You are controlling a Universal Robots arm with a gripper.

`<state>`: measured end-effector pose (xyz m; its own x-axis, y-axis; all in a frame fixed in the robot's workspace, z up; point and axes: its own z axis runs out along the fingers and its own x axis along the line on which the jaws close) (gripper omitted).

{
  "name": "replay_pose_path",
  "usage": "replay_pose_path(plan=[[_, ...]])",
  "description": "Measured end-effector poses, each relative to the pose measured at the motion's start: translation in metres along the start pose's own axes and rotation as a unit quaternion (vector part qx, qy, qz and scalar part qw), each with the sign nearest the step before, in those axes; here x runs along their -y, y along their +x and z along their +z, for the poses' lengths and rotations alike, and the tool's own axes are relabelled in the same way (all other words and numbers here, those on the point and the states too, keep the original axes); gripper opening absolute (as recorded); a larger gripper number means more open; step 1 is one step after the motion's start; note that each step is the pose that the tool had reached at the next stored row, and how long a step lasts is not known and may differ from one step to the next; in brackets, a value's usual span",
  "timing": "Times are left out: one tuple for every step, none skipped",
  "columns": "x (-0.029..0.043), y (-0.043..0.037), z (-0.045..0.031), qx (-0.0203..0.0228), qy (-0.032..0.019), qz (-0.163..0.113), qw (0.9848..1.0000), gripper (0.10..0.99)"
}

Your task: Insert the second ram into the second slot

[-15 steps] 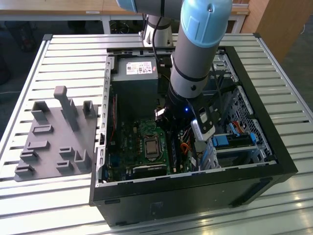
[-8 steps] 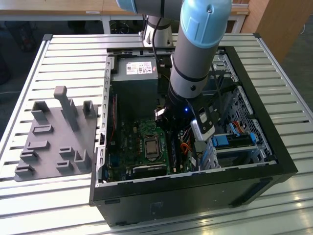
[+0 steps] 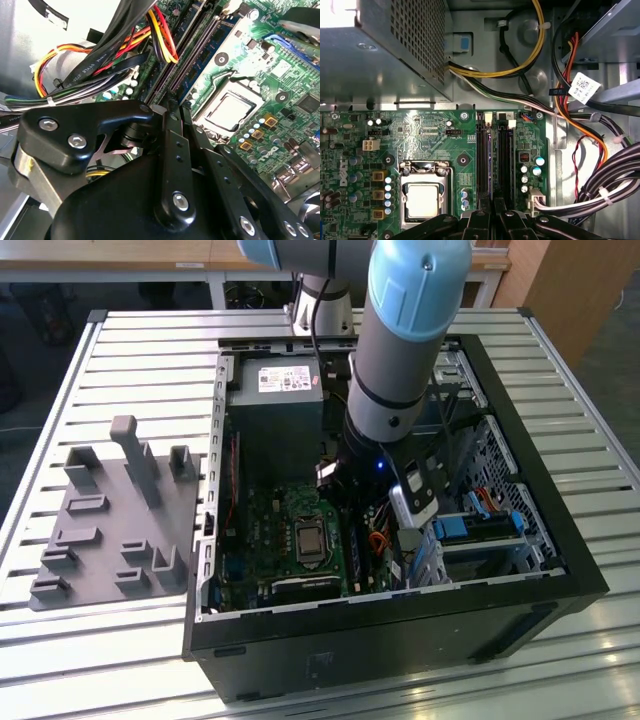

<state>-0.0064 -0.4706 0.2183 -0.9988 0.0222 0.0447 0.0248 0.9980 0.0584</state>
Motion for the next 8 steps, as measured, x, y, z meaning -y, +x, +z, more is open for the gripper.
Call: replay_pose_path(plan=[[-0.0001,0.0,0.0003,-0.0002,0.0,0.0,1.0,0.137],[-0.0001,0.0,0.0007,-0.0003,0.0,0.0,1.0,0.137],[-0.0002,-0.0001,0.001,-0.0004,0.0,0.0,1.0,0.137],[-0.0003,-0.0001,0.0013,-0.0006,0.0,0.0,1.0,0.137],[-0.0003,-0.0001,0.0015,-0.0007,0.0,0.0,1.0,0.137],[-0.0003,-0.0001,0.0018,-0.0008,0.0,0.0,1.0,0.137],[-0.0003,-0.0001,0.0022,-0.0009,-0.0001,0.0,1.0,0.137],[-0.0003,-0.0001,0.0027,-0.0012,-0.0001,0.0,1.0,0.137]])
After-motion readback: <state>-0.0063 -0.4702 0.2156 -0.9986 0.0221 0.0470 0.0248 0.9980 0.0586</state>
